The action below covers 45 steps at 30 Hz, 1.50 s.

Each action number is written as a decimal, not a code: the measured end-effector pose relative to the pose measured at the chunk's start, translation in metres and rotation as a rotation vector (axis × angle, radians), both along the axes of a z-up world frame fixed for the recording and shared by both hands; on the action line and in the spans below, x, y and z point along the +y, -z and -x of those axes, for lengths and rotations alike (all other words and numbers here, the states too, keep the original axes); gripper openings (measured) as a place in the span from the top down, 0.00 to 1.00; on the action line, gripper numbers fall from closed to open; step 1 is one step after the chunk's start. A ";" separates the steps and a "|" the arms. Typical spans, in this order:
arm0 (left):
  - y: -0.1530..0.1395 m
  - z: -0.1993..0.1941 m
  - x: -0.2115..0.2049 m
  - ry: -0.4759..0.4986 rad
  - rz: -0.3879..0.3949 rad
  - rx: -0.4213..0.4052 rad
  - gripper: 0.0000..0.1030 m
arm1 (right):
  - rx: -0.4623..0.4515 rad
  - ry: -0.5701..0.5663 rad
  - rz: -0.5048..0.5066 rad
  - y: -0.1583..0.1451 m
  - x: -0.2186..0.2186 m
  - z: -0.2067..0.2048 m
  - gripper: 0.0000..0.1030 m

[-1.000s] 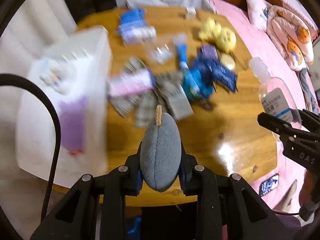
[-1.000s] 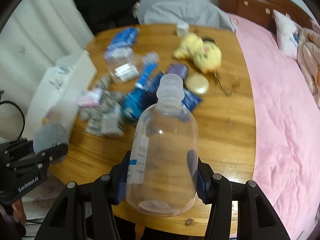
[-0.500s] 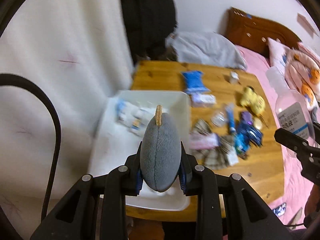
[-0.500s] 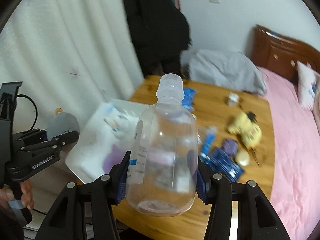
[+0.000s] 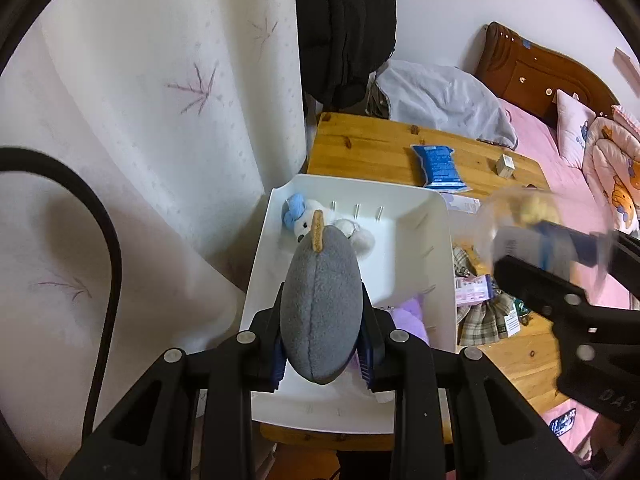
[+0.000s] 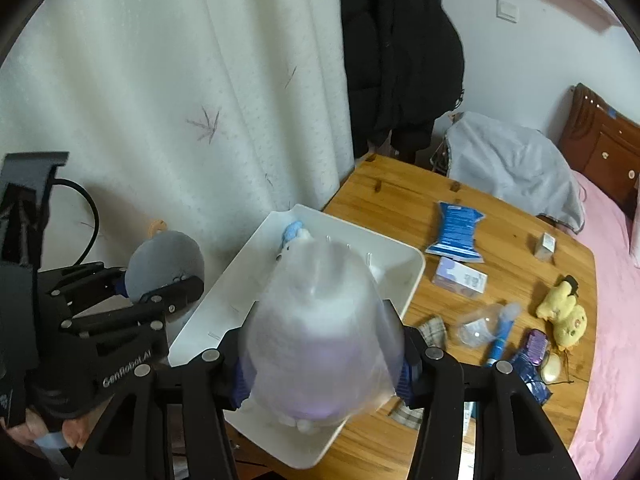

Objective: Organize objects
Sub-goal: 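Place the grey plush and clear bottle into the white tray, open both tools, then grasp the pink wipes pack with the left tool while the right tool grasps the yellow chick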

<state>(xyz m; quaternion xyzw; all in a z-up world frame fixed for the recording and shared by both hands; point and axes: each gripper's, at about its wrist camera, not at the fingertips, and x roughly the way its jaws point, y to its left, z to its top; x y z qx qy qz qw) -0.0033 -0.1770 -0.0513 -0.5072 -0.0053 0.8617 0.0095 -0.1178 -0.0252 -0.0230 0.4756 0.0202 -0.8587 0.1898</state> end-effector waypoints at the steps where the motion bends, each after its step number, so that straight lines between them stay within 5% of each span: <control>1: 0.003 0.002 -0.002 0.004 -0.005 -0.007 0.70 | -0.008 0.000 -0.011 0.003 -0.006 0.001 0.47; 9: 0.029 0.010 -0.008 0.037 -0.047 -0.095 0.66 | -0.088 0.018 -0.066 0.035 -0.026 0.012 0.47; 14: 0.039 0.012 -0.012 0.026 -0.054 -0.137 0.41 | -0.082 0.031 -0.104 0.040 -0.027 0.014 0.41; 17: 0.045 0.016 -0.016 0.014 -0.074 -0.182 0.34 | -0.082 0.050 -0.090 0.041 -0.021 0.013 0.33; 25: 0.047 0.009 -0.001 0.071 -0.017 -0.165 0.33 | -0.082 0.073 -0.092 0.039 -0.010 0.002 0.33; 45: 0.027 0.011 0.019 0.138 -0.065 -0.182 0.33 | -0.026 0.204 -0.008 0.014 0.051 -0.022 0.33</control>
